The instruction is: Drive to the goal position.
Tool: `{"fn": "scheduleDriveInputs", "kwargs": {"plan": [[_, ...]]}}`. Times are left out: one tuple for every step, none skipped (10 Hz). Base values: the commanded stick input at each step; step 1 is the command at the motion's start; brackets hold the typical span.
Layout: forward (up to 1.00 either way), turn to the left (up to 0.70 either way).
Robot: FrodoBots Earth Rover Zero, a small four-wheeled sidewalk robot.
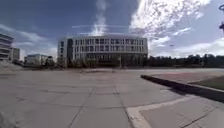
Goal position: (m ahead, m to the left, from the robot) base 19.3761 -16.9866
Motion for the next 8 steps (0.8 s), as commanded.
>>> {"fn": "scheduleDriveInputs", "kwargs": {"plan": [[0.7, -0.01], [0.7, -0.01], [0.7, -0.01], [0.7, -0.01], [0.7, -0.01], [0.7, -0.01], [0.7, -0.01], [0.7, -0.01]]}}
